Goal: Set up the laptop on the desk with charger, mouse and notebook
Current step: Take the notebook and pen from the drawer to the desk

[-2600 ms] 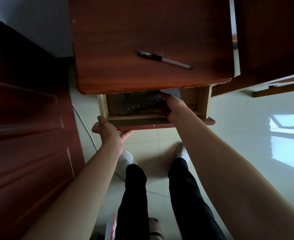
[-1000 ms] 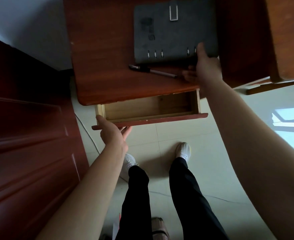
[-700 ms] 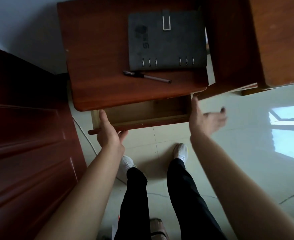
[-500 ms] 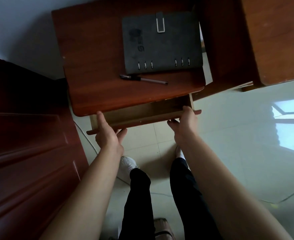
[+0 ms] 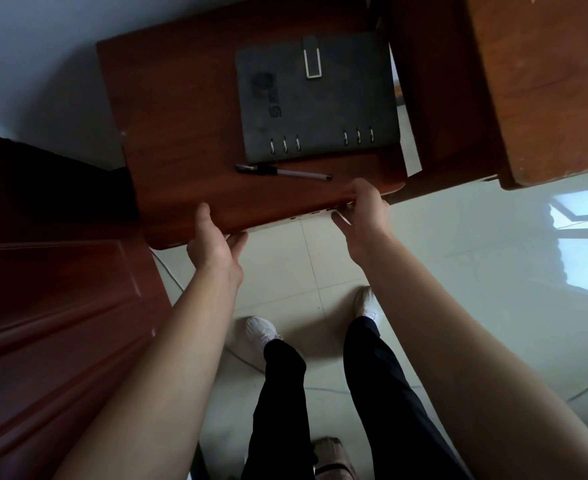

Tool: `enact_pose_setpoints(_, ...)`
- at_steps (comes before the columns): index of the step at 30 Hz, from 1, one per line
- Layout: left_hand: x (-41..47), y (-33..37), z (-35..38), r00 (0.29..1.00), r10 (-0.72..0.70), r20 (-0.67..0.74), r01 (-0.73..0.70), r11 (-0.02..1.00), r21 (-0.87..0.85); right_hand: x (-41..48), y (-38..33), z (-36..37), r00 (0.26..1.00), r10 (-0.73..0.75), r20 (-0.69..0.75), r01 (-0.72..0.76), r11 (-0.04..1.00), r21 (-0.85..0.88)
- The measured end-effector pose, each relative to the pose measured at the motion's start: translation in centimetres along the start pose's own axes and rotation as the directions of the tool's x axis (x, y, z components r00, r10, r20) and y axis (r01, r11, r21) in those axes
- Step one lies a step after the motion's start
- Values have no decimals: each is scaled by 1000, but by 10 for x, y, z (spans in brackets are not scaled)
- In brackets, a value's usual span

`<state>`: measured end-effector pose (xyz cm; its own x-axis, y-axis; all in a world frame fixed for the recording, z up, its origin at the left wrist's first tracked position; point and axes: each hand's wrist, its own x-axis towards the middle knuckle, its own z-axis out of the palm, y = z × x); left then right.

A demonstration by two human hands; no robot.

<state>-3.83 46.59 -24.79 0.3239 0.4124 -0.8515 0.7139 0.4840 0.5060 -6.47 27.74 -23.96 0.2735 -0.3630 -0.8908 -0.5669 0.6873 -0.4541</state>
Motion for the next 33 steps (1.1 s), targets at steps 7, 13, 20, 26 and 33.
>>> enact_pose_setpoints(7,-25,-5,-2,674,739,8,-589,531,610,-10,-17,-15,697,-689,-198,481,654,-584)
enact_pose_setpoints(13,-22,-1,31,372,719,587,-776,-106,622,18,-61,-6,727,-679,99,505,432,-747)
enact_pose_setpoints(20,2,-4,22,186,507,842,-678,-554,483,42,-80,12,807,-558,191,459,391,-798)
enact_pose_setpoints(26,6,0,-5,31,412,911,-690,-650,317,43,-69,14,800,-578,161,468,432,-771)
enact_pose_setpoints(33,11,21,-20,40,422,906,-733,-603,313,37,-74,8,827,-551,112,427,485,-763)
